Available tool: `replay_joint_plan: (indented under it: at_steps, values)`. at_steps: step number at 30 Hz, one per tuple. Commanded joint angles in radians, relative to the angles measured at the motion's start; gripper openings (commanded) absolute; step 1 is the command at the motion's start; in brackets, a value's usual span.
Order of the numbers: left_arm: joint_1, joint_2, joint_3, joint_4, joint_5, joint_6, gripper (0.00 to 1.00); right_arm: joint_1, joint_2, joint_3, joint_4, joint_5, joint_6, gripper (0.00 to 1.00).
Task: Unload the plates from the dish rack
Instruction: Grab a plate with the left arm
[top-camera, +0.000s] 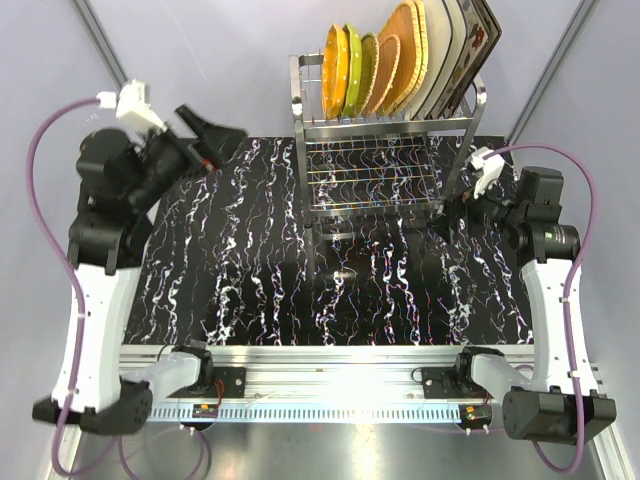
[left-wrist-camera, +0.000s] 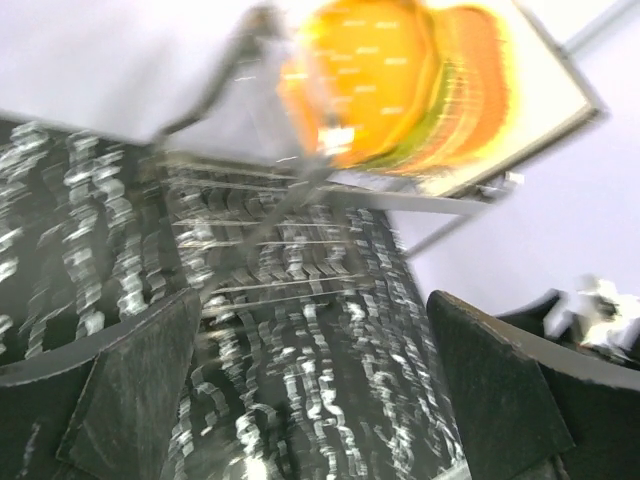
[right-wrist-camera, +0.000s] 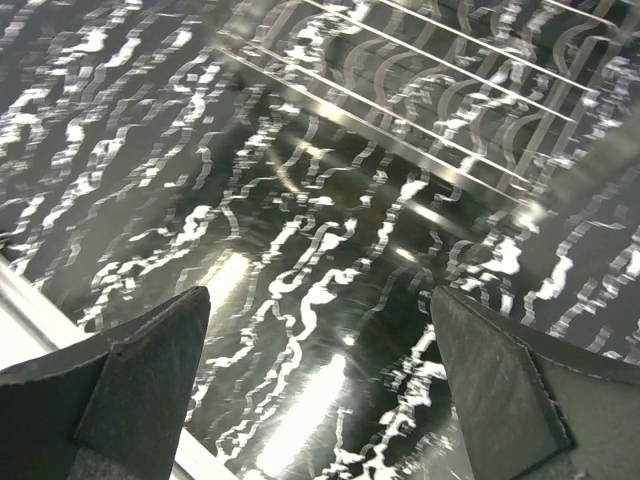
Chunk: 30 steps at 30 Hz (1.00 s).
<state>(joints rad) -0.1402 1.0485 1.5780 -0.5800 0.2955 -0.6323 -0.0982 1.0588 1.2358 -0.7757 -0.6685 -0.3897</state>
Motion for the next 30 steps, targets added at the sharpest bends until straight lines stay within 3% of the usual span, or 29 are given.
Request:
replay_joint_plan:
  at_steps: [1, 7, 15, 24, 30]
  values:
    - [-0.122, 0.094, 0.18, 0.025, -0.008, 0.009, 0.99, 0.003, -0.045, -0.025, 0.009, -0.129, 0.0, 1.0]
    - [-0.28, 0.342, 0.43, 0.011, -0.09, 0.039, 0.91, 0.003, -0.056, -0.056, 0.038, -0.157, 0.038, 1.0]
    - [-0.352, 0.6, 0.689, 0.058, -0.104, 0.06, 0.74, 0.003, -0.065, -0.094, 0.101, -0.197, 0.117, 1.0]
    - [-0.371, 0.806, 0.81, 0.158, -0.125, 0.092, 0.61, 0.002, -0.092, -0.131, 0.141, -0.195, 0.144, 1.0]
    - [-0.372, 0.852, 0.841, 0.178, -0.127, 0.105, 0.55, 0.003, -0.103, -0.142, 0.141, -0.187, 0.14, 1.0]
